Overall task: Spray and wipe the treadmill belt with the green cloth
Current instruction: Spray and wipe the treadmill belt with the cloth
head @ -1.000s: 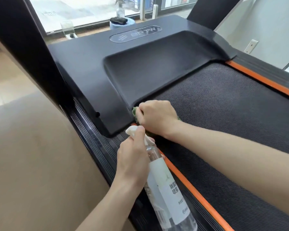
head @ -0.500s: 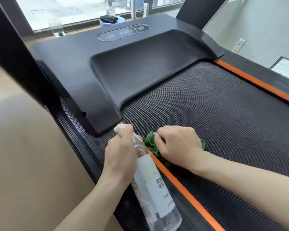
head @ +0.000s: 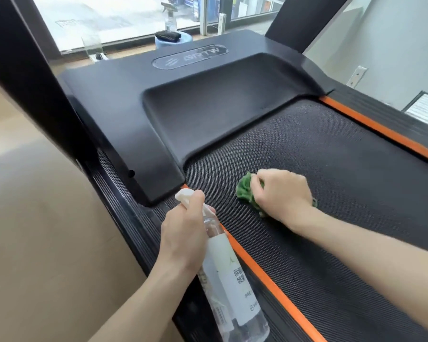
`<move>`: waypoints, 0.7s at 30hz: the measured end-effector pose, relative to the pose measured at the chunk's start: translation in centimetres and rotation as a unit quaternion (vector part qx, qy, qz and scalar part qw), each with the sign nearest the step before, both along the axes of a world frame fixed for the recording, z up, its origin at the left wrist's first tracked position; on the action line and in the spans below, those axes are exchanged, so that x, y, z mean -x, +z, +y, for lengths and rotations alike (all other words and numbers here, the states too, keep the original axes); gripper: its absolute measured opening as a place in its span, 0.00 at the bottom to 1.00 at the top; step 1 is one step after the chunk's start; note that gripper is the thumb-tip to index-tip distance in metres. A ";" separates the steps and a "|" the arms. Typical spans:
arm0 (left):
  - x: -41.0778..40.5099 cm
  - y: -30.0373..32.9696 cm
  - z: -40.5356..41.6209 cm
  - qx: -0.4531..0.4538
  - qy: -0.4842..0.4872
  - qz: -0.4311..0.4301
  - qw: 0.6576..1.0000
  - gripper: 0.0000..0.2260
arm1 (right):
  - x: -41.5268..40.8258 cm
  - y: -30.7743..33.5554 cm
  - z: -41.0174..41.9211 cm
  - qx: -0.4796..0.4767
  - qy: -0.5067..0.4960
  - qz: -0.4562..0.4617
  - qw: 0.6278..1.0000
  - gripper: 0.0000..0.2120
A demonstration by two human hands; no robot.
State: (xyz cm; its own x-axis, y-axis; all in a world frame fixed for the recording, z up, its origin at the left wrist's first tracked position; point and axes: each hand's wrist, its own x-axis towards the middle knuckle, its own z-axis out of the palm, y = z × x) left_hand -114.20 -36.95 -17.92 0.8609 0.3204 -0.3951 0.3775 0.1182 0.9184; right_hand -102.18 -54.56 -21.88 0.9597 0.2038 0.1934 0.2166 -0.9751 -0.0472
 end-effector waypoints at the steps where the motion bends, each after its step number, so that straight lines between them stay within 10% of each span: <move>1: 0.0 0.1 -0.1 0.008 0.002 0.001 1.000 0.20 | 3.0 -0.1 -1.3 0.002 0.028 -0.007 1.000 0.17; 7: -2.8 1.2 -1.5 0.038 -0.029 0.000 0.999 0.15 | 3.2 -0.5 -4.7 0.006 0.173 -0.020 0.985 0.17; 14: -9.5 3.4 -3.4 -0.011 -0.061 -0.056 0.997 0.11 | -11.7 0.6 -3.6 -0.018 -0.141 0.001 0.990 0.20; 21: -11.7 3.8 -5.6 -0.030 -0.080 -0.061 0.994 0.08 | 6.1 -0.4 -8.7 -0.021 0.099 0.004 0.995 0.17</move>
